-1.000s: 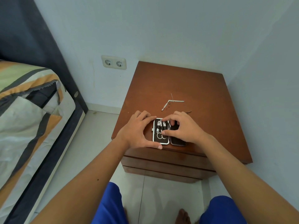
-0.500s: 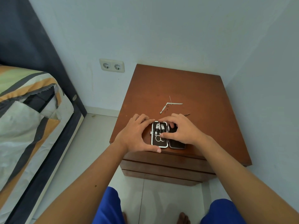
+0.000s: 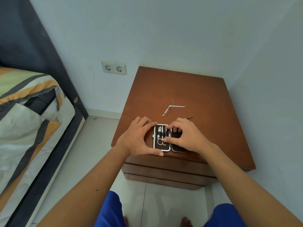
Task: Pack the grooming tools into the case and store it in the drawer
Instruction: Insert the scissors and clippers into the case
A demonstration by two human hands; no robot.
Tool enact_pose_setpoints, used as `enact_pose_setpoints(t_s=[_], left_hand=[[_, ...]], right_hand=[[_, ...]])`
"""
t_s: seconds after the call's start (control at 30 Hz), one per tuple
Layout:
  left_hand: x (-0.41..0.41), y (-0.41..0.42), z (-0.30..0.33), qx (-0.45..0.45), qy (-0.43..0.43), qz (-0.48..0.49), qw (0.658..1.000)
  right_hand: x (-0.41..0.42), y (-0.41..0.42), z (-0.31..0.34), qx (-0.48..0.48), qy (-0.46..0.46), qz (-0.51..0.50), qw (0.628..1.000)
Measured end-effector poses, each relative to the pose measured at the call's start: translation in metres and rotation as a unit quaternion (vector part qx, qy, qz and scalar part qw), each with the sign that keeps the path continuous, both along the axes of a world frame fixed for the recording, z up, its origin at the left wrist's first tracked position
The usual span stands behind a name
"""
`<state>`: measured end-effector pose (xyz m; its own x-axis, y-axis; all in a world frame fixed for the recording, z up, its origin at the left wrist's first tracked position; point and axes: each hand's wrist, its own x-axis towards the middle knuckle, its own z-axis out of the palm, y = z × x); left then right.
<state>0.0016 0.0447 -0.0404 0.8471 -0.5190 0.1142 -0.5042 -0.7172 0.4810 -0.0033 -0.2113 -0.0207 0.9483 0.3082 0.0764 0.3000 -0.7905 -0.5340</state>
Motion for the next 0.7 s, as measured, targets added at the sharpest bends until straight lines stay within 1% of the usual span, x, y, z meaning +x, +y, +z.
enact_pose_setpoints(t_s=[0.13, 0.27, 0.43, 0.7], left_hand=[[0.000, -0.001, 0.001, 0.000, -0.002, -0.001, 1.000], [0.000, -0.001, 0.001, 0.002, -0.008, -0.005, 1.000], [0.000, -0.001, 0.002, 0.002, 0.001, -0.003, 1.000], [0.000, -0.001, 0.001, 0.000, -0.007, -0.004, 1.000]], right_hand=[[0.002, 0.002, 0.003, 0.010, 0.002, -0.003, 1.000], [0.003, 0.016, 0.001, 0.046, -0.008, -0.021, 0.999], [0.005, 0.026, -0.006, 0.036, -0.029, -0.033, 0.998], [0.003, 0.025, -0.004, 0.037, -0.016, -0.022, 0.999]])
